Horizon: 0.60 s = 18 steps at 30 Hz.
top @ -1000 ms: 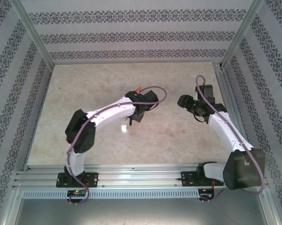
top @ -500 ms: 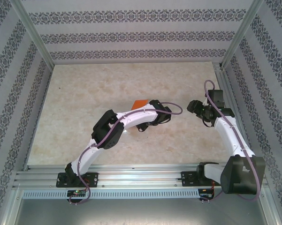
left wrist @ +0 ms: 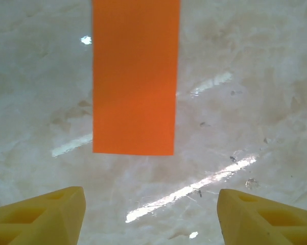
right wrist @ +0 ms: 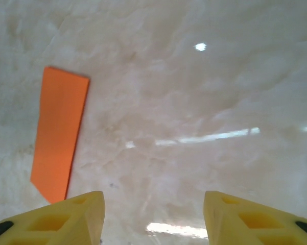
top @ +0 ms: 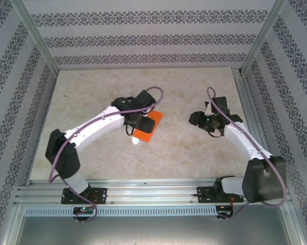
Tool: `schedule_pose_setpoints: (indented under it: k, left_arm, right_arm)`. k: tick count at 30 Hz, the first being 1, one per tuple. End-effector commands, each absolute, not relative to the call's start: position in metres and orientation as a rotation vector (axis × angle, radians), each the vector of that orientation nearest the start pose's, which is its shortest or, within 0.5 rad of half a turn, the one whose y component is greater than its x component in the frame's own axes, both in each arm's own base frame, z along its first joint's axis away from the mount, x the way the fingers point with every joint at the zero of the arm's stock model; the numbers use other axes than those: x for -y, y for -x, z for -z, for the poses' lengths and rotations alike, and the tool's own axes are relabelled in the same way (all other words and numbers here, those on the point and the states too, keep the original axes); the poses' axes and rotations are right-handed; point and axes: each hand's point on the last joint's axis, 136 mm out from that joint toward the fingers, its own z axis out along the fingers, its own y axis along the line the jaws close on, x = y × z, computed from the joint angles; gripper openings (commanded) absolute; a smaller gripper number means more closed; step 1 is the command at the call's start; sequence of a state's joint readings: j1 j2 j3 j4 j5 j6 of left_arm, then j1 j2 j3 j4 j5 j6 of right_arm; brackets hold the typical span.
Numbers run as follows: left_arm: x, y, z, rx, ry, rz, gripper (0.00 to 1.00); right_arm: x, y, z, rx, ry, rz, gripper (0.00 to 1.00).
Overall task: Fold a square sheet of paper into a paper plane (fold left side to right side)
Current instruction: Turn over the paper at the center of the table, then third fold the triangle at the center of the table.
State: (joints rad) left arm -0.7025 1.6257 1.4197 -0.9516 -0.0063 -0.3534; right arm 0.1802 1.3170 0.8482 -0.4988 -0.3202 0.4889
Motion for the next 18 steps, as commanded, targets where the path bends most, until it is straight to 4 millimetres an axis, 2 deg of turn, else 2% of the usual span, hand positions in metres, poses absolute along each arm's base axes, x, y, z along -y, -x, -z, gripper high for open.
schedule_pose_setpoints:
  k: [1, 5, 9, 11, 14, 18]
  left_arm:
    - [0.246, -0.306, -0.155, -2.668, -0.321, 0.644, 0.72]
    - [0.221, -0.314, -0.145, -2.624, -0.141, 0.835, 0.74]
    - [0.211, -0.319, -0.130, -2.596, -0.033, 0.976, 0.76]
    - [0.207, -0.320, -0.122, -2.597, 0.007, 1.000, 0.76]
    - [0.202, -0.320, -0.111, -2.618, 0.037, 0.993, 0.77]
    - [0.203, -0.321, -0.099, -2.644, 0.047, 1.003, 0.79]
  right_arm:
    - [-0.170, -0.343, -0.127, -2.514, -0.186, -0.814, 0.54]
    - [-0.233, -0.369, -0.117, -2.515, -0.062, -0.893, 0.54]
    - [-0.266, -0.406, -0.100, -2.524, -0.010, -0.904, 0.54]
    - [-0.277, -0.419, -0.088, -2.543, 0.004, -0.906, 0.54]
    - [-0.282, -0.432, -0.073, -2.572, -0.005, -0.882, 0.54]
    - [-0.279, -0.432, -0.050, -2.630, -0.023, -0.841, 0.54]
